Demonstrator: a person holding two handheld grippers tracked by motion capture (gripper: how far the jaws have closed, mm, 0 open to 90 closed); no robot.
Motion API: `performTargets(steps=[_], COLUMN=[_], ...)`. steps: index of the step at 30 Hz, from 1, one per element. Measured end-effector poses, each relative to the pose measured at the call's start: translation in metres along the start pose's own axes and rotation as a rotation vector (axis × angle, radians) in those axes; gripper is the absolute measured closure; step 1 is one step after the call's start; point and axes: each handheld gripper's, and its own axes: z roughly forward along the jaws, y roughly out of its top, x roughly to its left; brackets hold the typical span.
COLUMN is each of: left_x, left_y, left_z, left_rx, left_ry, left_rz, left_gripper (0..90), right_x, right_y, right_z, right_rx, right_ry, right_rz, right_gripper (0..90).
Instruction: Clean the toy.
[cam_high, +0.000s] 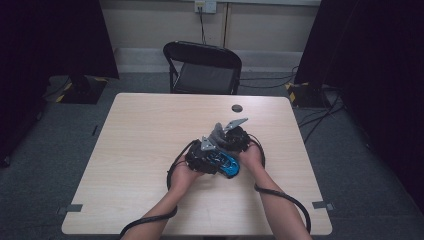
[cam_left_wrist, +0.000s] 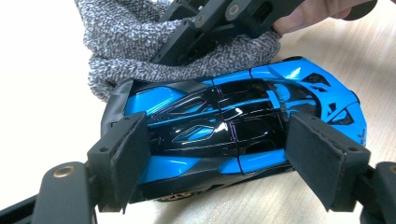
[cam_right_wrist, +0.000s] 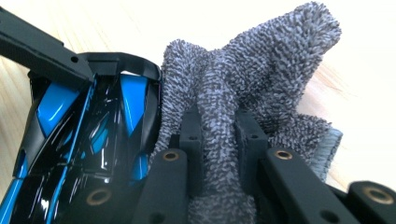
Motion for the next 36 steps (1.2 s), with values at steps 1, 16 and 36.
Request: performTargets(steps=[1,16,36], left_x=[0.000,0.000,-0.001], left_y=[0.000,0.000,0.000], left_z=[0.000,0.000,0.000], left_rx=[0.001,-0.001,-0.002], left_ry=[-0.001,0.000,0.000], left_rz=[0.001,0.000,-0.002], left_gripper=[21.9,21.9,21.9], right_x=[0.000,-0.002,-0.002], right_y=[-0.001,-0.012,-0.034], right_z=[-0.001,-0.011,-0.030], right_rx=[0.001,-0.009,-0.021], right_ry=[0.000,0.008,0.015], right_rz=[0.001,-0.010,0.008], right_gripper=[76.7,76.6,76.4])
